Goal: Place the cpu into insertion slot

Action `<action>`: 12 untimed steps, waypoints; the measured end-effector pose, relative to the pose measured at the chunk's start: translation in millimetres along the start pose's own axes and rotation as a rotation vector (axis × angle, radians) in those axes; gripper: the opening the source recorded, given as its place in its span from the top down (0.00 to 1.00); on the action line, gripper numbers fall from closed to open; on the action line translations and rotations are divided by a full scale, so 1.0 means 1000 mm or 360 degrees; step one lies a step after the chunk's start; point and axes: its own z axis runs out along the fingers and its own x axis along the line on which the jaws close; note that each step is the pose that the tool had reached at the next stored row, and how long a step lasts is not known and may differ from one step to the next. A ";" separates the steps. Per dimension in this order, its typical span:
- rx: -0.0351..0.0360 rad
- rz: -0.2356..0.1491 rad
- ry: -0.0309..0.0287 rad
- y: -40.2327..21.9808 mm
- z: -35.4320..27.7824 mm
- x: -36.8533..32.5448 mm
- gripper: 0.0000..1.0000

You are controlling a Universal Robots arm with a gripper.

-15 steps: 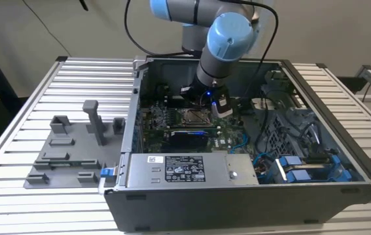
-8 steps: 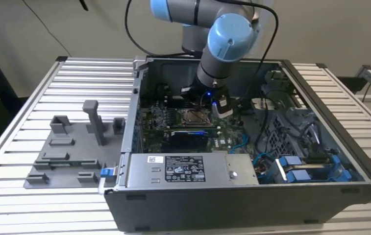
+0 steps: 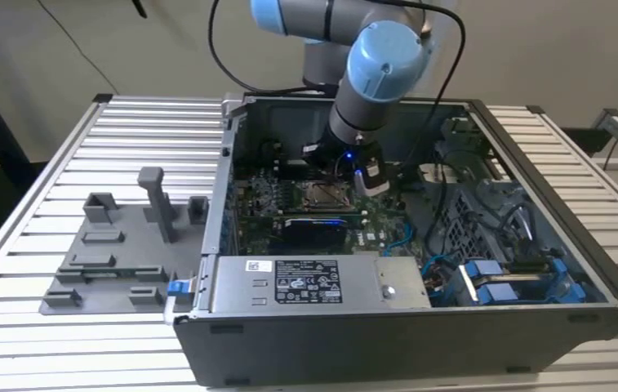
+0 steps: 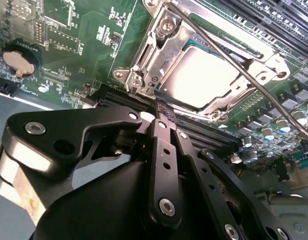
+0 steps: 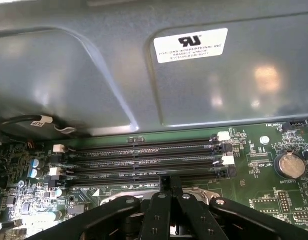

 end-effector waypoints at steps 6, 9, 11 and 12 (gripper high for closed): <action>0.0000 0.0000 -0.00001 0.0063 -0.0162 0.0116 0.89; -0.0001 0.0000 -0.00003 0.0053 -0.0163 0.0240 0.89; 0.0001 0.0000 -0.00003 0.0050 -0.0161 0.0285 0.89; 0.0005 0.0000 -0.00007 0.0054 -0.0158 0.0295 0.89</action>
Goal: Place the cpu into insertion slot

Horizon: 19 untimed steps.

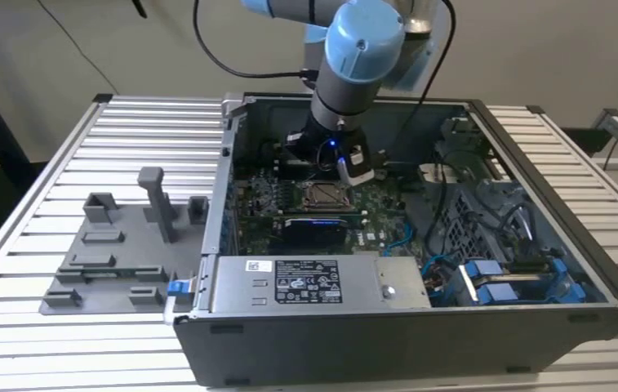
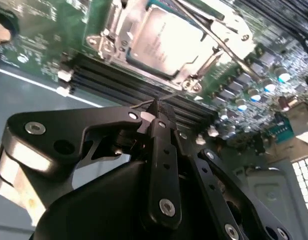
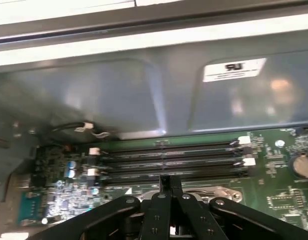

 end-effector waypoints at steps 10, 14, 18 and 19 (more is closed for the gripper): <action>0.0014 0.0000 -0.00029 0.0020 0.0049 0.0165 0.89; 0.0016 0.0000 -0.00032 0.0005 0.0078 0.0179 0.89; 0.0016 0.0000 -0.00031 -0.0004 0.0094 0.0178 0.89; 0.0016 0.0000 -0.00034 -0.0004 0.0098 0.0177 0.89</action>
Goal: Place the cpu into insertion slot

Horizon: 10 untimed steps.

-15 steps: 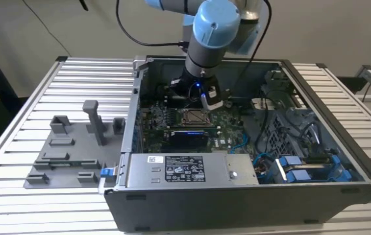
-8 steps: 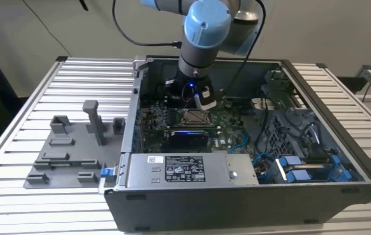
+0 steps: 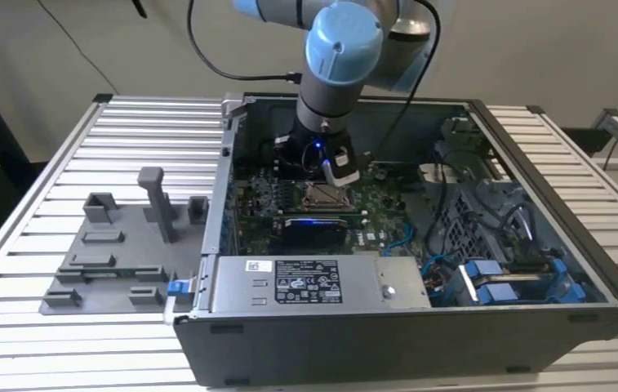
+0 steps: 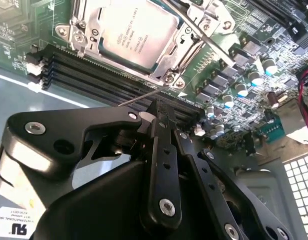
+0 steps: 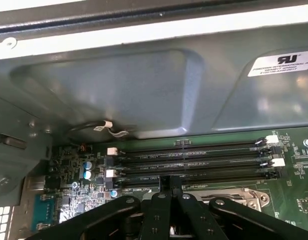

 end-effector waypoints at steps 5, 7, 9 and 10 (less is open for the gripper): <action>0.0000 0.0000 0.00001 -0.0007 0.0018 -0.0014 0.89; 0.0000 0.0000 0.00001 -0.0008 0.0021 -0.0026 0.89; 0.0000 0.0000 0.00001 -0.0008 0.0025 -0.0041 0.89; 0.0000 0.0000 0.00001 -0.0008 0.0026 -0.0051 0.89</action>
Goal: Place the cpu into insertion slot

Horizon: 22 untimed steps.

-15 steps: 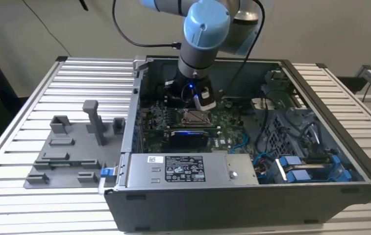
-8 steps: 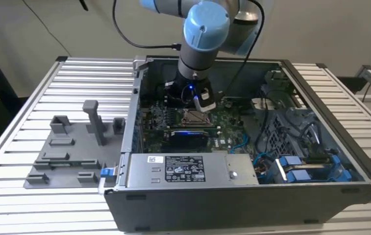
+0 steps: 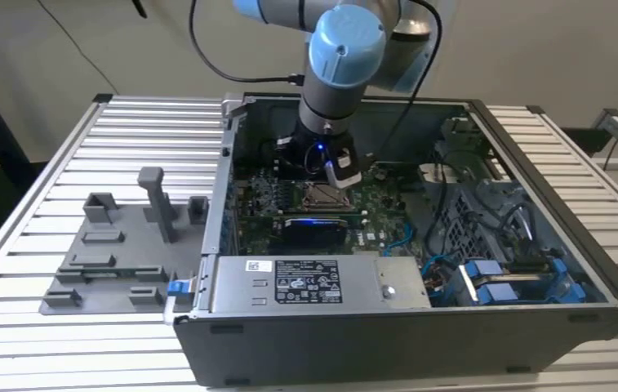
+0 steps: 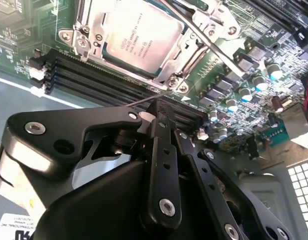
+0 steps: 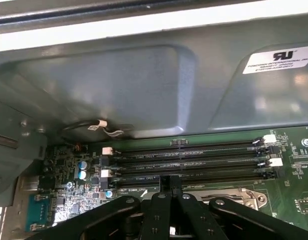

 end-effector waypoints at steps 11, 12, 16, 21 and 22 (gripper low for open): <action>0.0000 0.0000 -0.00001 0.0000 0.0006 -0.0100 0.89; 0.0000 0.0000 0.00000 0.0000 0.0007 -0.0111 0.89; 0.0000 0.0000 -0.00001 0.0001 0.0009 -0.0161 0.89; 0.0000 0.0000 0.00000 0.0000 0.0013 -0.0218 0.89; 0.0000 0.0000 0.00000 0.0000 0.0014 -0.0229 0.89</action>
